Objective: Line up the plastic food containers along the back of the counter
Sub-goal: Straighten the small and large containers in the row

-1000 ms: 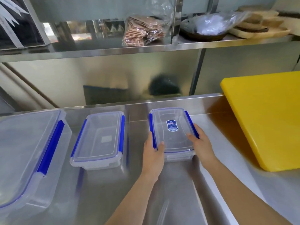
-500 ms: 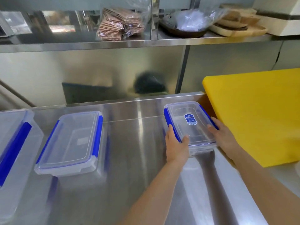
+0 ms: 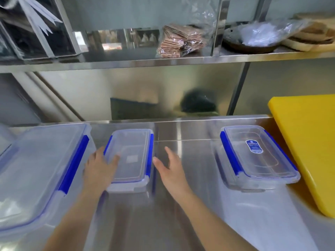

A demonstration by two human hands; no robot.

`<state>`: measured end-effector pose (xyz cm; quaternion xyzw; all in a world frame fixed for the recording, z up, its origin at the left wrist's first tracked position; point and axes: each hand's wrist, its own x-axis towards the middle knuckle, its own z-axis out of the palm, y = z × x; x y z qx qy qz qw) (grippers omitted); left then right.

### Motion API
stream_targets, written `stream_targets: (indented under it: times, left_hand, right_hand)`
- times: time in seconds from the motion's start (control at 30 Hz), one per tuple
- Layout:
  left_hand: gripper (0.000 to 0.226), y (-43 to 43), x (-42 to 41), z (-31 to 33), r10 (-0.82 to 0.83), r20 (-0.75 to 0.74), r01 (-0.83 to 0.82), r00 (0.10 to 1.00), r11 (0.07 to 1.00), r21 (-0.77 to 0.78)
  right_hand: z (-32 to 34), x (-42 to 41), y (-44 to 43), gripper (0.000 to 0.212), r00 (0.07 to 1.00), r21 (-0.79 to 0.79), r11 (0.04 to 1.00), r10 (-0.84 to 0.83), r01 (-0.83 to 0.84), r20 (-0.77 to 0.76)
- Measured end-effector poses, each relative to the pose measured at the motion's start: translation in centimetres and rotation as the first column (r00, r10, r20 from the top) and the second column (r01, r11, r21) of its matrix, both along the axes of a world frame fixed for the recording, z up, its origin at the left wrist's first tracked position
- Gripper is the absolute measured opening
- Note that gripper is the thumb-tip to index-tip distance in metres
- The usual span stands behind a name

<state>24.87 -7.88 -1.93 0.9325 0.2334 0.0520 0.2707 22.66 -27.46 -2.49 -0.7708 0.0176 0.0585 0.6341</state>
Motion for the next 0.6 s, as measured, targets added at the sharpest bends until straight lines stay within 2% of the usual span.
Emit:
stream_targets:
  times: [0.07, 0.13, 0.2, 0.33, 0.6]
  left_hand:
    - [0.066, 1.0, -0.1, -0.9, -0.065, -0.09, 0.061, 0.994, 0.997, -0.041]
    - [0.067, 0.8, -0.4, -1.5, -0.11, -0.068, 0.096, 0.992, 0.979, -0.181]
    - [0.069, -1.6, -0.7, -2.2, -0.18, -0.025, 0.163, 0.983, 0.931, -0.326]
    - [0.07, -4.7, -0.9, -1.8, -0.192, 0.029, 0.191, 0.981, 0.925, -0.327]
    - [0.075, -5.5, -0.6, -1.5, -0.118, 0.011, 0.117, 0.993, 0.955, -0.272]
  right_hand:
    - [-0.4, 0.7, 2.2, 0.071, 0.998, 0.069, 0.998, 0.01, -0.006, -0.06]
    - [-0.8, 1.0, 3.3, 0.078, 0.993, 0.104, 0.995, 0.019, -0.006, -0.118]
    - [-1.3, 0.7, 2.3, 0.073, 0.994, 0.039, 0.998, -0.054, 0.058, -0.098]
    - [-1.7, 1.1, 0.6, 0.056, 0.997, 0.014, 0.997, -0.075, 0.075, -0.027]
    - [-1.2, 1.8, -0.4, 0.051, 0.999, -0.012, 1.0, -0.023, 0.023, 0.024]
